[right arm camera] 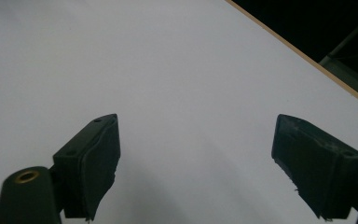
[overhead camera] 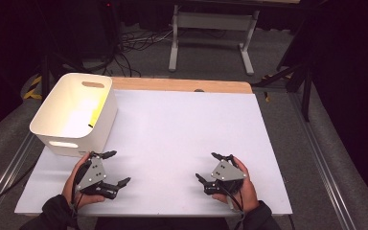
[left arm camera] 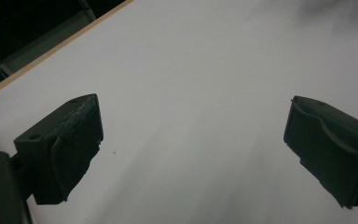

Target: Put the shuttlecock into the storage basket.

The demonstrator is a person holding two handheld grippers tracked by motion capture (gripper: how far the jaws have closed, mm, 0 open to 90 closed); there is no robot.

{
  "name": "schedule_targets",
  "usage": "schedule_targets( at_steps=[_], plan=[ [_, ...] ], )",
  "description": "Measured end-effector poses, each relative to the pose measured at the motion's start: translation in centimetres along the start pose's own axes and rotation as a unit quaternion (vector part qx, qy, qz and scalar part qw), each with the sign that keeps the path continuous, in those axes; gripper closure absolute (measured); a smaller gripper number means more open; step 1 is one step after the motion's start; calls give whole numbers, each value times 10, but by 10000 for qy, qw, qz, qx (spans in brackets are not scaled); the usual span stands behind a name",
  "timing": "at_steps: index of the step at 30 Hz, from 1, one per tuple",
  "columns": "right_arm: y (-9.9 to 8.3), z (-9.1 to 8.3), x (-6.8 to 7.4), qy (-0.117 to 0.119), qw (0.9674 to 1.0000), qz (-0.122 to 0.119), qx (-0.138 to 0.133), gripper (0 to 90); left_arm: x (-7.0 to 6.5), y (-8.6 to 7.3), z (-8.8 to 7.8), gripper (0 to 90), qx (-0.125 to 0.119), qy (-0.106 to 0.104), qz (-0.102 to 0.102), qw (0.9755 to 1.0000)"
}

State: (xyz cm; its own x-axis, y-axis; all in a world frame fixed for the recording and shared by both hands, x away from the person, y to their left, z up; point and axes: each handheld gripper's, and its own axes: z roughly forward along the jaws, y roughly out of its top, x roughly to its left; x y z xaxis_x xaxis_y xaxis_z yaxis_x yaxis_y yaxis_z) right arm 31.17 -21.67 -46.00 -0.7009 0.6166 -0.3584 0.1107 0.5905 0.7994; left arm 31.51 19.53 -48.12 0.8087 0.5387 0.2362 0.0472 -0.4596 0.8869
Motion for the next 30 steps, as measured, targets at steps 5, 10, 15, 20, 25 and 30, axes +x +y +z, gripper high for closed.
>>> schedule_targets(
  at_steps=[5,10,15,20,25,30],
  plan=[
    [-2,-3,0,-15,10000,40,-35,160,0,-9,-7,47,20,75,-205,9998],
    [-3,-3,0,18,10000,17,-30,160,2,-14,-17,38,-38,188,-353,9992],
    [-3,-2,2,56,10000,9,-36,158,4,-15,-18,32,-27,227,-416,9989],
    [-3,-3,3,21,10000,-24,-20,158,4,-15,-16,32,12,168,-358,9992],
    [-2,-4,4,-9,10000,-1,-34,158,3,-15,-18,33,-9,147,-352,9993],
    [-2,-3,5,17,10000,-2,-20,158,4,-15,-19,33,-45,134,-340,9993]
  ],
)
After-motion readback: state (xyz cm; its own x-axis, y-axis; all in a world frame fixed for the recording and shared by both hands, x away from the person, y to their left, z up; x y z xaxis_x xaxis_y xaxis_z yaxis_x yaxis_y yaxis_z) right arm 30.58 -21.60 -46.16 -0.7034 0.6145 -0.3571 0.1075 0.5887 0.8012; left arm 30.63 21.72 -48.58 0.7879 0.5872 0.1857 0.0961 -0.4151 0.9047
